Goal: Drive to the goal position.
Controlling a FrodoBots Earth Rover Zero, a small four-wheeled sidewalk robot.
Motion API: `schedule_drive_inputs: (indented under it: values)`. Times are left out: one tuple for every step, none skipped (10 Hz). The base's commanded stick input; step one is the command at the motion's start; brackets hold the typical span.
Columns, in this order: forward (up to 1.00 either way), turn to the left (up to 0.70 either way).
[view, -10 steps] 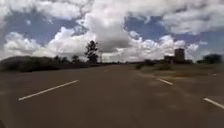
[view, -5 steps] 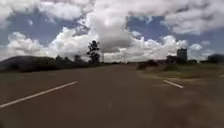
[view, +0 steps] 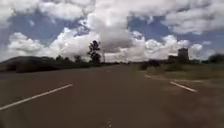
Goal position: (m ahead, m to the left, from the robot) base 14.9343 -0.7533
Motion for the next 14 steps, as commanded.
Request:
schedule_drive_inputs:
  values:
    - [1.0,-0.26]
    - [1.0,-0.27]
    - [1.0,-0.29]
    - [1.0,-0.15]
    - [1.0,0.0]
    - [1.0,0.0]
    - [1.0,0.0]
    - [1.0,0.0]
    - [1.0,0.0]
    - [1.0,0.0]
    - [1.0,0.0]
    - [1.0,0.0]
    - [1.0,0.0]
    - [1.0,0.0]
